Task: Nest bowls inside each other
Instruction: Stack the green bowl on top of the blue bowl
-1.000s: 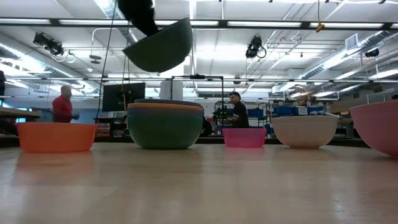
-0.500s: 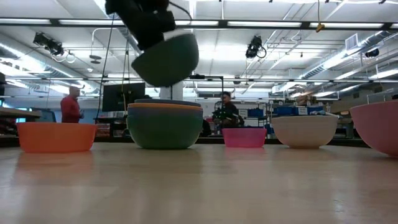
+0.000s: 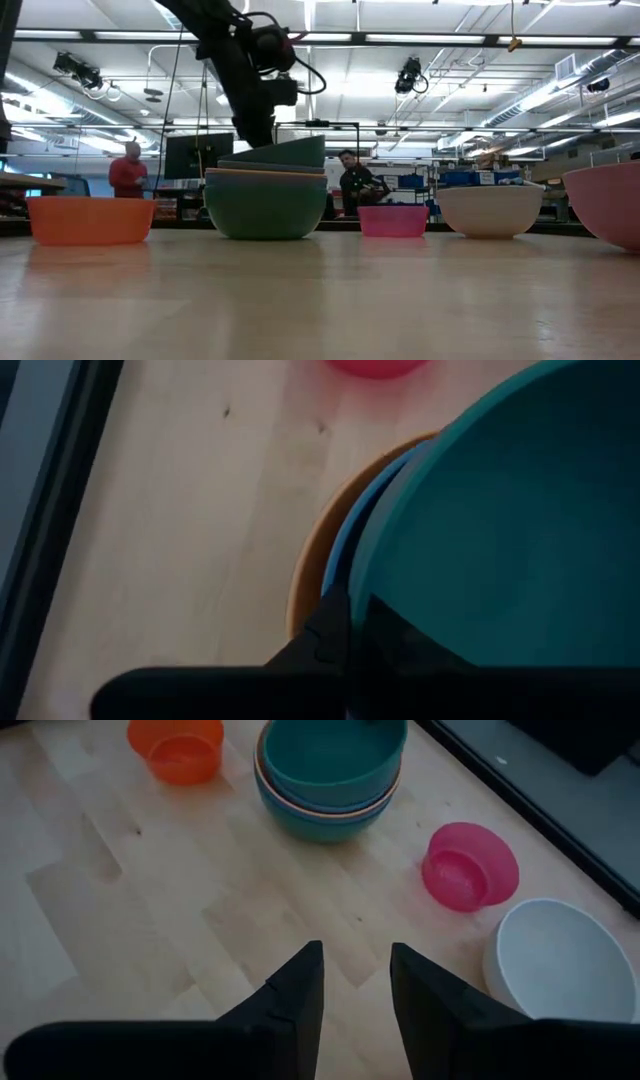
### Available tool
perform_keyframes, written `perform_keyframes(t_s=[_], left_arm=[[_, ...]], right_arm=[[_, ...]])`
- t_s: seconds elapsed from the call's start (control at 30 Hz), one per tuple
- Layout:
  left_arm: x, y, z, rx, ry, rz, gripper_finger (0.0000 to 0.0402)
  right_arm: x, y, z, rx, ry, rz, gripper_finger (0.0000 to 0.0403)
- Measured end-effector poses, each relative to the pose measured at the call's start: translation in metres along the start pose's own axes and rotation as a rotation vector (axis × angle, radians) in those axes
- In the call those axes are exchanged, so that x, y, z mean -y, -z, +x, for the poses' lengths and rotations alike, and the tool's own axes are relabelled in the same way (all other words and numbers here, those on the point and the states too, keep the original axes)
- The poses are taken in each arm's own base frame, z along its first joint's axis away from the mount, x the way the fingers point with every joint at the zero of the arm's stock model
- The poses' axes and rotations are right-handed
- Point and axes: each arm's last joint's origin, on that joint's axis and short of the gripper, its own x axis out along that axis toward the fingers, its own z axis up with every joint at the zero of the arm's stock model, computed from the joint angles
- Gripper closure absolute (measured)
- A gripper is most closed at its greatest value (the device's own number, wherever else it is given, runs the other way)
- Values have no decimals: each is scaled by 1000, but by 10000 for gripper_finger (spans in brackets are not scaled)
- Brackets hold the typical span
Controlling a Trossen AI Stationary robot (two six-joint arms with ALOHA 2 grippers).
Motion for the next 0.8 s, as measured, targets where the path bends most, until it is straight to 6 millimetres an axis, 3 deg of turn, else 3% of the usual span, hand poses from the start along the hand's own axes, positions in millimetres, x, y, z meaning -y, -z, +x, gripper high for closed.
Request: perform_keyframes(t_s=[0.17,0.5,0.8], left_arm=[[-2,2,0,-21,-19,-84,377],[0,14,-12,-224,-73,-131,341],[20,-9,-47,-217,15,-123,339]], right_arm=[[0,0,0,0,0,-1,300],[0,-1,1,-1,3,1,301],[1,-1,1,-10,2,0,301]])
